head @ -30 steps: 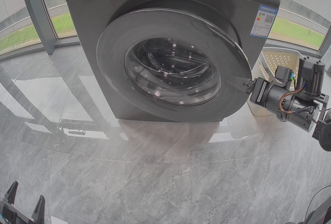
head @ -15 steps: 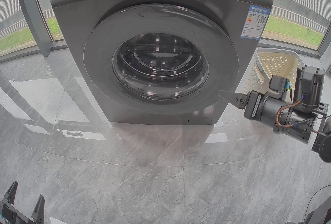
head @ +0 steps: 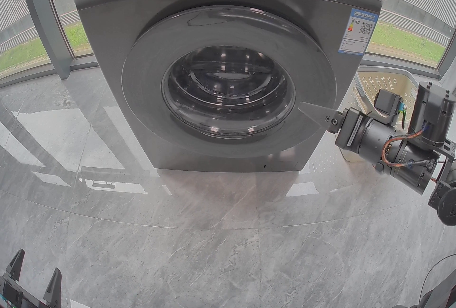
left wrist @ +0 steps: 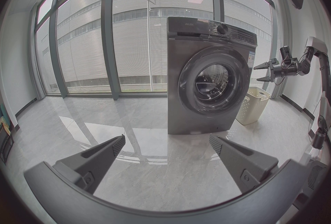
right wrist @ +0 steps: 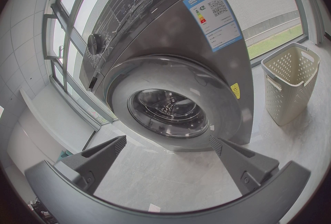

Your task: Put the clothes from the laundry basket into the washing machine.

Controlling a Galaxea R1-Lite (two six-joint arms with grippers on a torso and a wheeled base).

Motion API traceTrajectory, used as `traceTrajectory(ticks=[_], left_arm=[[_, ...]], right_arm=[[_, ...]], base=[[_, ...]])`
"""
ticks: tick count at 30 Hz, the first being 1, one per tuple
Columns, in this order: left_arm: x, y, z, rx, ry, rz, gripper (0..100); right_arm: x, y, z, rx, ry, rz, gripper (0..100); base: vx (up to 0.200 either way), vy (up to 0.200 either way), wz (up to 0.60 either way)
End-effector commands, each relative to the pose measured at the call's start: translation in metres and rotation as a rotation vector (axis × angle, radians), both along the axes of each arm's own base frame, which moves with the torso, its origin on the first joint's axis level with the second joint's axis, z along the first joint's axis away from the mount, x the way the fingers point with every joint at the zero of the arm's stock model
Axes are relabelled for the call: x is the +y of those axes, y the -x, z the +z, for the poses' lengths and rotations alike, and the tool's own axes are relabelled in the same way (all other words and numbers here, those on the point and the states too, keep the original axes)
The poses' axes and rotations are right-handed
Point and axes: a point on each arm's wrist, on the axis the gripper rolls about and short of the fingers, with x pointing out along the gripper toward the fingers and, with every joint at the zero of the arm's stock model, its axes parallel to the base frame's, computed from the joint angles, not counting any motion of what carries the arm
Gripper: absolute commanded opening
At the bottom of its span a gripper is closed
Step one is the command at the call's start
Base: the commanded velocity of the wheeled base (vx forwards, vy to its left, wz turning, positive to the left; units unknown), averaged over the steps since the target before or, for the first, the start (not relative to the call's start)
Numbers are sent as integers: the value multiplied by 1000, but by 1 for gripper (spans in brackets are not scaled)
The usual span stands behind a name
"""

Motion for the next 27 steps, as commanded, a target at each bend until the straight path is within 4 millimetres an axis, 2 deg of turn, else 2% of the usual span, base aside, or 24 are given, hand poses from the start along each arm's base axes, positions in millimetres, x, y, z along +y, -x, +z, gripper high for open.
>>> traceTrajectory(ticks=[1, 17, 25, 27], left_arm=[[0, 0, -5, 4, 0, 1, 100], [0, 0, -5, 2, 0, 1, 100], [0, 0, -5, 2, 3, 1, 100], [0, 0, -5, 2, 3, 1, 100]], right_arm=[[3, -2, 0, -3, -2, 6, 100], [1, -8, 18, -57, -37, -45, 100], [-10, -18, 28, -87, -55, -116, 100], [-14, -26, 31, -98, -54, -179, 100]], base=[[0, 0, 0], [188, 0, 0], [0, 0, 0], [0, 0, 0]])
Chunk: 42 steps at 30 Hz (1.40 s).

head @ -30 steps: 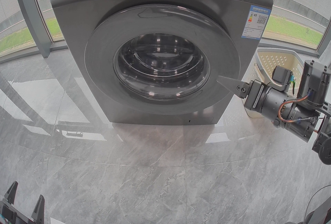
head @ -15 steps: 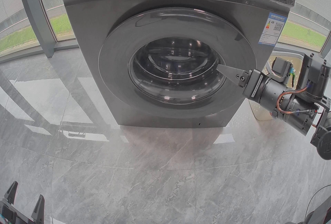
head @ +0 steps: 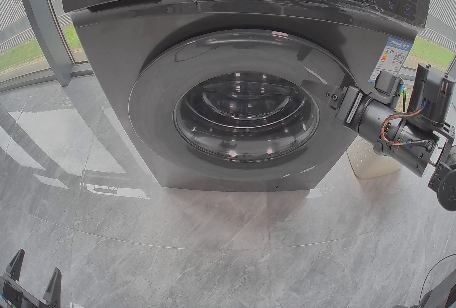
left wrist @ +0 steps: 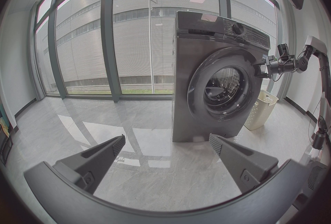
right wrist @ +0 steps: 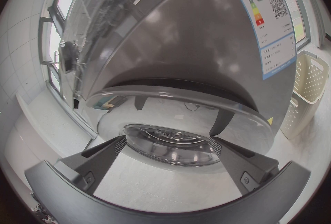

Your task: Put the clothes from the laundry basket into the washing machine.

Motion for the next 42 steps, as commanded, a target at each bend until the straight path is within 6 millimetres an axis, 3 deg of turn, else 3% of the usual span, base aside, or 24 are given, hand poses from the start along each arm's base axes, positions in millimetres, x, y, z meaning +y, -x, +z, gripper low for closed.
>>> traceTrajectory(ticks=[1, 9, 11, 14, 16, 18, 22, 27, 31, 34, 42], left_arm=[[0, 0, -5, 2, 0, 0, 100], [0, 0, -5, 2, 2, 0, 100], [0, 0, -5, 3, 3, 0, 100], [0, 0, -5, 3, 9, 0, 100], [0, 0, -5, 2, 15, 2, 100], [0, 0, -5, 2, 20, 3, 100], [0, 0, -5, 2, 23, 0, 100], [0, 0, -5, 2, 25, 0, 100], [0, 0, -5, 4, 25, 0, 100], [0, 0, -5, 2, 25, 0, 100], [0, 0, -5, 4, 25, -1, 100]], right_arm=[[-7, -10, 9, -43, -10, -90, 100], [-5, 10, -11, -3, 70, -66, 100], [-3, 31, -21, 17, 103, -11, 100], [-6, 86, -48, 33, 212, 167, 100], [-25, 119, -69, 22, 297, 244, 100], [-49, 138, -86, 4, 353, 245, 100], [-100, 177, -105, -104, 356, 142, 100], [-133, 212, -101, -192, 323, -129, 100], [-142, 233, -107, -178, 341, -265, 100], [-144, 251, -125, -158, 355, -352, 100], [-142, 263, -165, -90, 444, -425, 100]], base=[[0, 0, 0], [0, 0, 0], [0, 0, 0], [0, 0, 0], [0, 0, 0], [0, 0, 0], [0, 0, 0], [0, 0, 0], [0, 0, 0], [0, 0, 0], [0, 0, 0]])
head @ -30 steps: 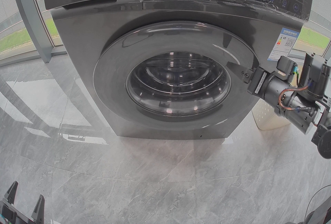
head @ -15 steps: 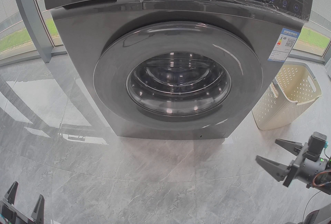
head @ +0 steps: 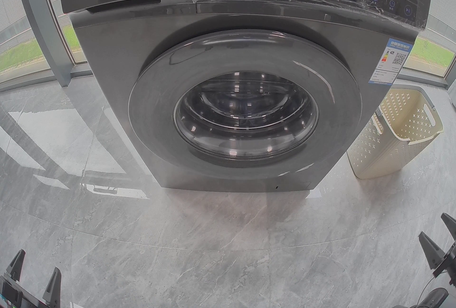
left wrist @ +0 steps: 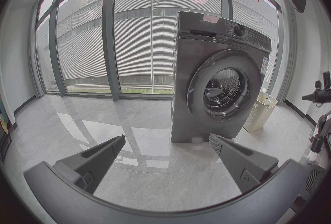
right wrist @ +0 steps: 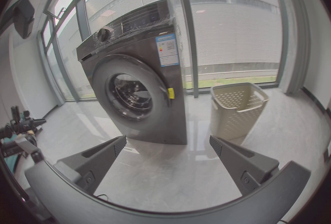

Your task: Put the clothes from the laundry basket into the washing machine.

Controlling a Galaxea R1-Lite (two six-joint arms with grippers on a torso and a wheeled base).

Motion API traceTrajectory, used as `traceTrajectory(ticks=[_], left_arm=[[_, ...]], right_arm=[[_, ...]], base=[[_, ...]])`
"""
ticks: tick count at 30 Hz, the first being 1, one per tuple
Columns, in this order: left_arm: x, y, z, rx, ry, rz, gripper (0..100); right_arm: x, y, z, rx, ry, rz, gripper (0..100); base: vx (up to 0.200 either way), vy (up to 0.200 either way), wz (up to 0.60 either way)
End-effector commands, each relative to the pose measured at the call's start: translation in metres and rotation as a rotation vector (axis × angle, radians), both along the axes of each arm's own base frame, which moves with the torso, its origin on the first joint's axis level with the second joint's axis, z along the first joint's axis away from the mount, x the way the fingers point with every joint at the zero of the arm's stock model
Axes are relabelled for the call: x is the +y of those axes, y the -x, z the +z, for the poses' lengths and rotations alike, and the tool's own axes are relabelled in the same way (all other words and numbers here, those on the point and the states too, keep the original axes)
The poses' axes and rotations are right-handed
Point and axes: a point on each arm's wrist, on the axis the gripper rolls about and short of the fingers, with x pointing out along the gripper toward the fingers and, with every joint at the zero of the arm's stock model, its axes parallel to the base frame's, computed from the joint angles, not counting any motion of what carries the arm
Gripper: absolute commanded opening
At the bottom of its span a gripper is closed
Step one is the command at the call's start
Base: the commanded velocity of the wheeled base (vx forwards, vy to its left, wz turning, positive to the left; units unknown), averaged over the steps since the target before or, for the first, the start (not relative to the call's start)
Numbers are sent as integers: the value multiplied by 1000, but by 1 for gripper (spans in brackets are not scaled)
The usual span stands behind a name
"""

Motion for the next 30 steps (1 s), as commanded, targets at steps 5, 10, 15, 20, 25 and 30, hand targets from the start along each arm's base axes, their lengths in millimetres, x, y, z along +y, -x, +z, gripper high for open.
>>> traceTrajectory(ticks=[5, 10, 15, 20, 25, 30], left_arm=[[0, 0, -5, 3, 4, -1, 100], [0, 0, -5, 3, 4, -1, 100], [0, 0, -5, 3, 7, -1, 100], [0, 0, -5, 3, 14, 6, 100], [0, 0, -5, 3, -1, 5, 100], [0, 0, -5, 3, -10, 3, 100]], right_arm=[[-3, 39, -51, -62, 78, -199, 100], [-3, 39, -50, -65, 88, -192, 100], [-3, 39, -50, -66, 86, -182, 100], [-3, 39, -51, -62, 81, -188, 100], [-3, 39, -50, -64, 85, -192, 100], [-3, 39, -51, -62, 83, -192, 100]], base=[[0, 0, 0], [0, 0, 0], [0, 0, 0], [0, 0, 0], [0, 0, 0], [0, 0, 0]])
